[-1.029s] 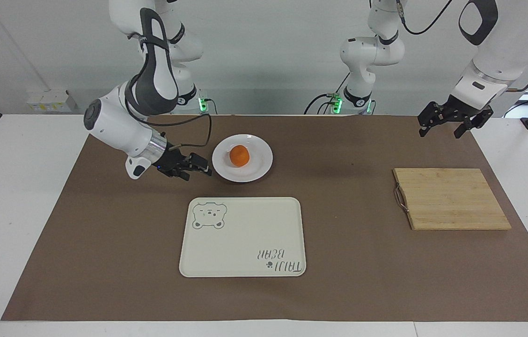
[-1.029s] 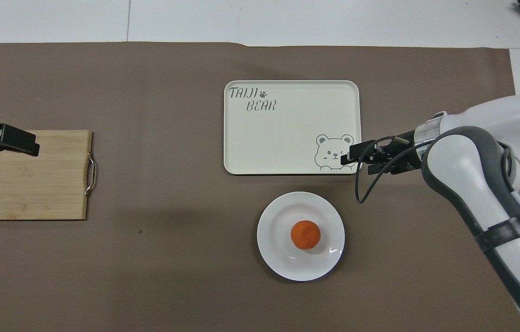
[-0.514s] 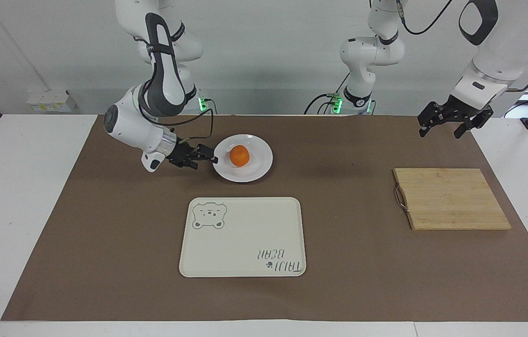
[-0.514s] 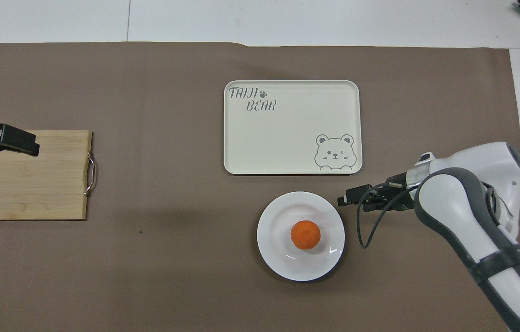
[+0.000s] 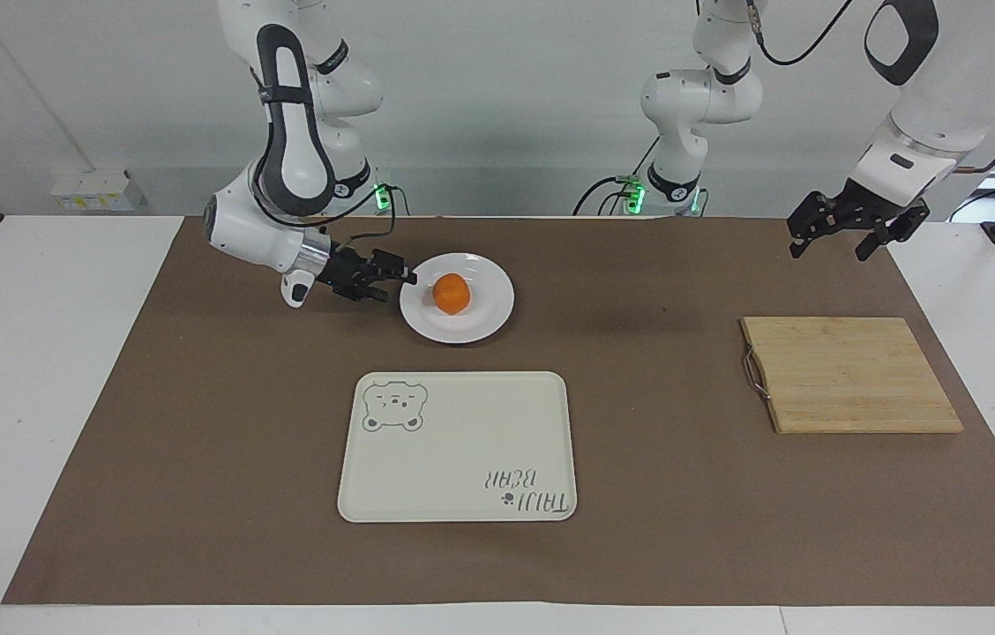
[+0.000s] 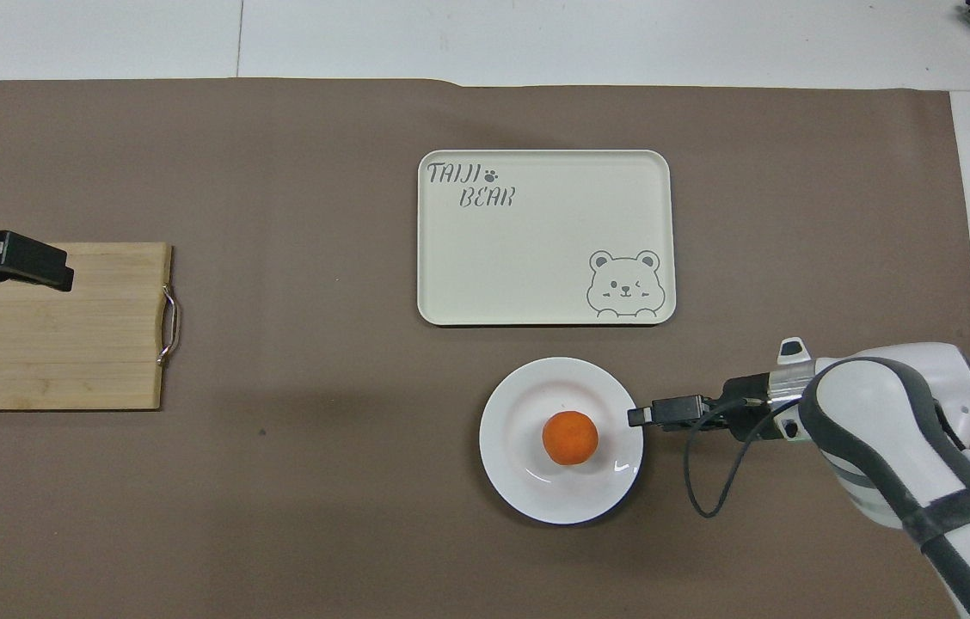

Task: Place orange and plate with both arms
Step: 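Reach the right gripper to the plate rim nearest it, then close the right gripper on the plate rim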

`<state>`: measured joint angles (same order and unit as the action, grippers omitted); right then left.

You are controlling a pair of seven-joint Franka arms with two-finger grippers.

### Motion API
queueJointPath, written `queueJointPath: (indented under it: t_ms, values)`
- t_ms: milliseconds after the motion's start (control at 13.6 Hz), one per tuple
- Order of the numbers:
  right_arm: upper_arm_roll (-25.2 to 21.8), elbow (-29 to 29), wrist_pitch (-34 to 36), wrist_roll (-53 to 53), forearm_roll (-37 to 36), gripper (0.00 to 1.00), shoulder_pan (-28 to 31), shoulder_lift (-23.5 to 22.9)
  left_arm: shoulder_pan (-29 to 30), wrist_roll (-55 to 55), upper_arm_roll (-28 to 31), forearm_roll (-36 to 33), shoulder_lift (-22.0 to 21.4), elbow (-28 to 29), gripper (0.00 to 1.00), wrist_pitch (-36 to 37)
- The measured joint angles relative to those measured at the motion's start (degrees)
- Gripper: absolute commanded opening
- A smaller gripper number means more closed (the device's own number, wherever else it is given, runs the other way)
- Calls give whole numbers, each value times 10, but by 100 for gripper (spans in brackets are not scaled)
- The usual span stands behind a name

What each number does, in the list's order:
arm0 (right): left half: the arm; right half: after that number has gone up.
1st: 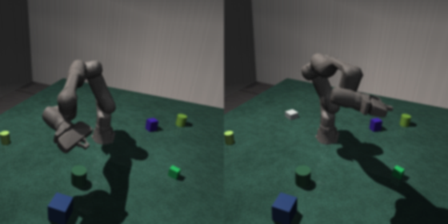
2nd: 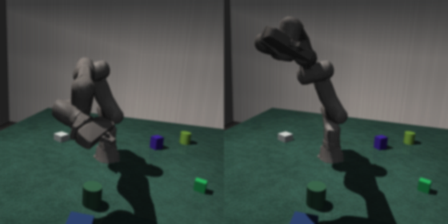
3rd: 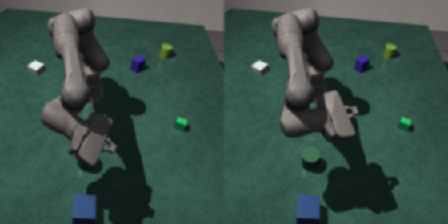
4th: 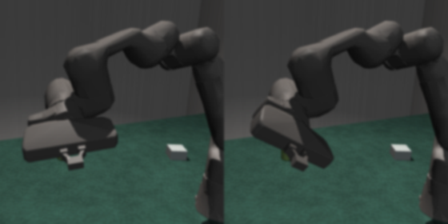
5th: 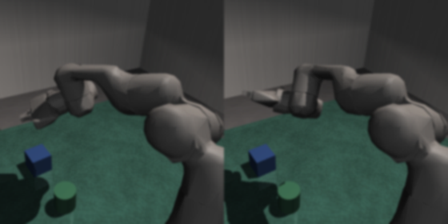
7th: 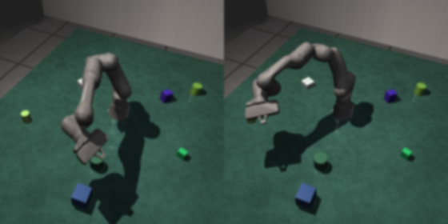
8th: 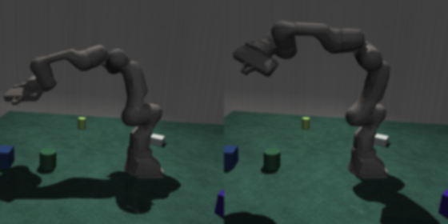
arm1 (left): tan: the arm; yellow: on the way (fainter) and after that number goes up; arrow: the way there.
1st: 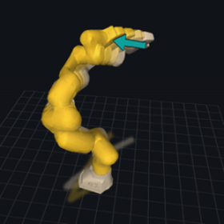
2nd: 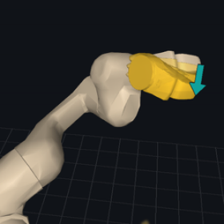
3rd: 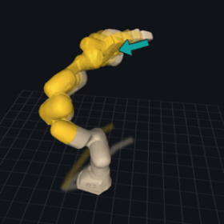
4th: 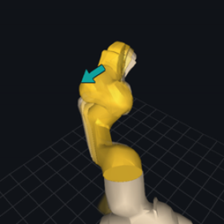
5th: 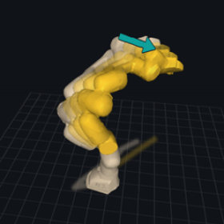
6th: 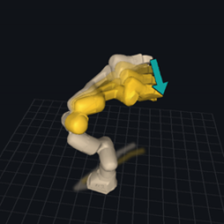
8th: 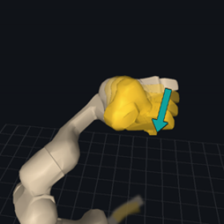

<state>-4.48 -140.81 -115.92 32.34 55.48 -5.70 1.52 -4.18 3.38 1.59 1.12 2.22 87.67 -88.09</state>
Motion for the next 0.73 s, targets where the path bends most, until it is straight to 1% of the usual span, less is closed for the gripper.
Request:
queueJointPath:
  t_ms: [73, 220, 367, 735]
  values:
    - [-1, -9, 0, 13, 5, 100, 7, 0, 0, 0, 0, 0, 0, 0, 100, 0]
    - [-1, -26, -1, 43, 37, 100, 11, 0, 0, 0, 0, 0, 0, 0, 100, 0]
    - [0, -47, -16, 73, 66, 100, 8, -1, 0, 0, 0, 0, 0, 0, 100, 0]
    - [2, -75, -22, 78, 91, 100, 2, 0, 0, 0, 0, 0, 0, 0, 100, 0]
